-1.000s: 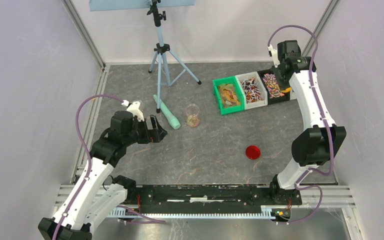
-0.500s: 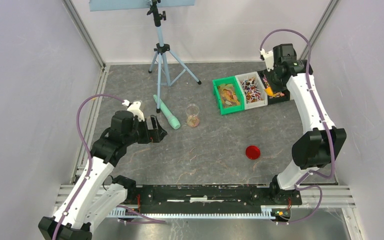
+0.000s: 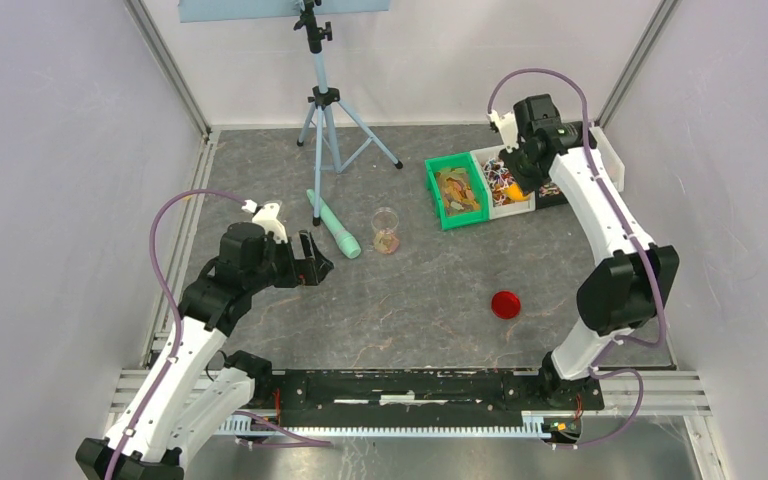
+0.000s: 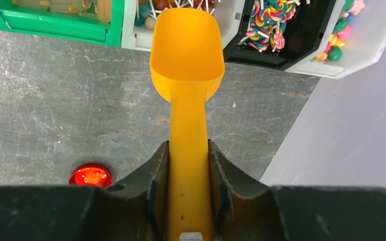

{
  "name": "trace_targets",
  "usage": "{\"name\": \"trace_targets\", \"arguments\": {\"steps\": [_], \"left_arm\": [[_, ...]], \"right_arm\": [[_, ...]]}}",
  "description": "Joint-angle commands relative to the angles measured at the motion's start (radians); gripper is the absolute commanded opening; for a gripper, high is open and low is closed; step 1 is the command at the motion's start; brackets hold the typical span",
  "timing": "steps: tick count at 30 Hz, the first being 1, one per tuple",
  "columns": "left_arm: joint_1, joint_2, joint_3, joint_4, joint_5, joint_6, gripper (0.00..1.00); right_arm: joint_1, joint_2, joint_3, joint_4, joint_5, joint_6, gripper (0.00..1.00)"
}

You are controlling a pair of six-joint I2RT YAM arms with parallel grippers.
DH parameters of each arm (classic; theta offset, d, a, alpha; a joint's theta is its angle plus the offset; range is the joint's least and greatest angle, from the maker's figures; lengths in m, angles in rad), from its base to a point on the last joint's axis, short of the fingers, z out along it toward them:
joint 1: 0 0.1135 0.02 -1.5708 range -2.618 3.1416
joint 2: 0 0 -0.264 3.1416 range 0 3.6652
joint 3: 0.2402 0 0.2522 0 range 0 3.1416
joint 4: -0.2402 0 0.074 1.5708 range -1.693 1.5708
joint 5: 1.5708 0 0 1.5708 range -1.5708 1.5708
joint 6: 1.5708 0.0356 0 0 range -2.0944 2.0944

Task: Pack the candies
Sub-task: Scoop the fake candies from the storage box.

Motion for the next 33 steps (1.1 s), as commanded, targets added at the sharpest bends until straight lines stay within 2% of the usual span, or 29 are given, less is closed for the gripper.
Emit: {"name": "trace_targets", "arguments": {"steps": [1, 10, 17, 27, 33], "left_arm": [[-0.004, -0.02, 0.02, 0.021, -0.026, 0.04, 1.0], [-0.005, -0.024, 0.023, 0.017, -0.046, 0.041, 1.0], [-0.005, -0.023, 0.024, 0.014, -0.05, 0.04, 1.0], [-0.005, -0.026, 0.026, 0.003, -0.074, 0.041, 1.0], [-0.004, -0.02, 0.029, 0.003, -0.072, 0.041, 1.0]], "right_arm": [[0.005, 0.04, 0.073, 0.001, 0.017, 0.011, 0.0], [0.005, 0.112, 0.104, -0.003, 0.068, 0.018, 0.0], [0.005, 0.142, 0.091, 0.049, 0.044, -0.011, 0.0], [0.003, 0.131, -0.029, 0.173, 0.025, -0.004, 0.0], [-0.011, 0.102, -0.083, 0.258, -0.045, -0.001, 0.0]]}}
